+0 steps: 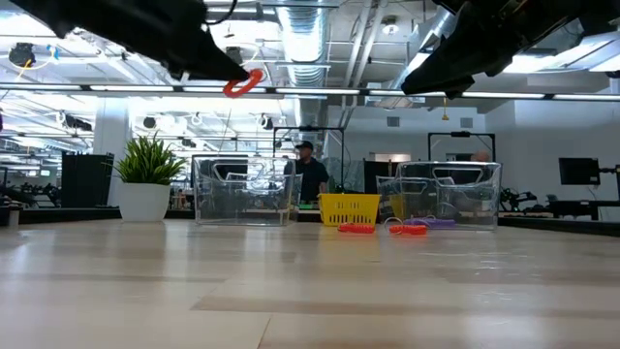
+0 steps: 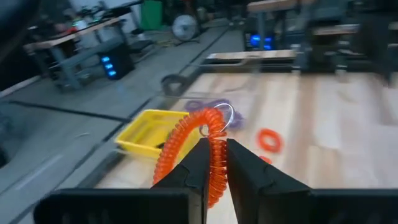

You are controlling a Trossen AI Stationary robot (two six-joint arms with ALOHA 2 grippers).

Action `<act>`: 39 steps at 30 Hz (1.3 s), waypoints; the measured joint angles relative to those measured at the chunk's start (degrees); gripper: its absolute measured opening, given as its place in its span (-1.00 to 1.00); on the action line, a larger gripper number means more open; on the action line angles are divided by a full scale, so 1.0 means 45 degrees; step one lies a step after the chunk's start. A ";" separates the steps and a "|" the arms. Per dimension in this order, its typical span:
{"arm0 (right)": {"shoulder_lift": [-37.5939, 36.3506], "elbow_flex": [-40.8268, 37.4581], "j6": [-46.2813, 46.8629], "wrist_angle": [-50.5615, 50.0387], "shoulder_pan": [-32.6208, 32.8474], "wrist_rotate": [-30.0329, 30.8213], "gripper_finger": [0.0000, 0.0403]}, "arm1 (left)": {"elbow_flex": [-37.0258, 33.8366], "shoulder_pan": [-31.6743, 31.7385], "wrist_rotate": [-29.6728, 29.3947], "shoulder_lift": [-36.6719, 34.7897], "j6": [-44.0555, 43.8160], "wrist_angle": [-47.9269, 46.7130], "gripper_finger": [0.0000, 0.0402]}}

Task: Sort spring keychains
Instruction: Put the left orange spring keychain into the left transparent bin

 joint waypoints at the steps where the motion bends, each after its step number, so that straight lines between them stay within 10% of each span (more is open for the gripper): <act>1: 0.0000 0.0000 0.0000 0.0010 0.0000 0.0000 -0.67 | 0.0004 0.0329 0.0044 0.0000 -0.0002 0.0054 -0.79; 17: 0.0000 0.0000 -0.0223 0.0109 -0.0029 0.0005 -0.67 | 0.2880 0.6989 0.6116 0.0808 -0.3316 -0.3431 -0.79; 39: 0.0000 0.0000 -0.0238 0.0114 -0.0194 0.0000 -0.67 | 0.6181 0.9443 0.8360 0.4768 -0.5353 -0.7863 -0.79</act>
